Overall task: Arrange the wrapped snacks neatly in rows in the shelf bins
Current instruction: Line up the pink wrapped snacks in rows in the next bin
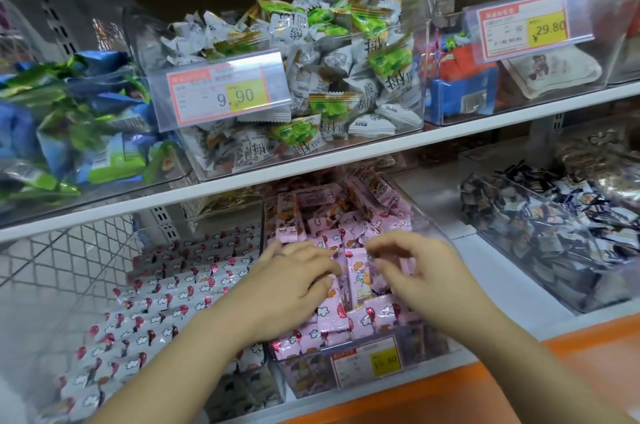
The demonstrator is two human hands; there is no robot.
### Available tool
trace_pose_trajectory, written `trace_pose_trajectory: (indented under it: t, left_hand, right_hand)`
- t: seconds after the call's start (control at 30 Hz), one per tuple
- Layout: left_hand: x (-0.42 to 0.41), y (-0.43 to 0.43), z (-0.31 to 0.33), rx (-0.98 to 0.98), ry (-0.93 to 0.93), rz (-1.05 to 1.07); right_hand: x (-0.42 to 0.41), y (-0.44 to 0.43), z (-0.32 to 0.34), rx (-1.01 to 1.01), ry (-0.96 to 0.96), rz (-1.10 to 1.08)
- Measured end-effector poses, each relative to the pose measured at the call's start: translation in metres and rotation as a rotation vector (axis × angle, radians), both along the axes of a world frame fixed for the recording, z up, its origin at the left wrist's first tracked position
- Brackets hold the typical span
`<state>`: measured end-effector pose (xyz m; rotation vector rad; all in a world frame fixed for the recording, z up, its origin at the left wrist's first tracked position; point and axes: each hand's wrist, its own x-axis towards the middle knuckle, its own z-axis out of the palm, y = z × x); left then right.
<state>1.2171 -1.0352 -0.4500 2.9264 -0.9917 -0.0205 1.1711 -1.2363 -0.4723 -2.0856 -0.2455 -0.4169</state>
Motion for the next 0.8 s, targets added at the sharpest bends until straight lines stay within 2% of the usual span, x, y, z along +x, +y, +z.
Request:
trace_pose_trajectory:
  t: [0.07, 0.27, 0.53, 0.6, 0.7, 0.8]
  left_hand:
    - [-0.001, 0.0, 0.003, 0.04, 0.002, 0.002]
    - [0.002, -0.012, 0.021, 0.098, 0.048, 0.043]
    - [0.022, -0.067, 0.035, -0.092, 0.119, -0.018]
    - [0.029, -0.085, 0.031, -0.052, 0.146, 0.004]
    - [0.038, -0.107, 0.021, 0.11, 0.147, 0.101]
    - [0.044, -0.119, 0.006, 0.055, 0.157, 0.208]
  right_hand:
    - [0.004, -0.013, 0.0, 0.013, -0.024, -0.101]
    - [0.004, -0.038, 0.0, -0.034, -0.059, -0.206]
    - [0.003, -0.062, 0.003, 0.029, -0.078, -0.29]
    - [0.003, -0.064, 0.001, 0.017, -0.059, -0.284]
    - [0.003, -0.066, -0.001, 0.012, -0.024, -0.261]
    - [0.005, -0.068, -0.002, -0.007, 0.013, -0.239]
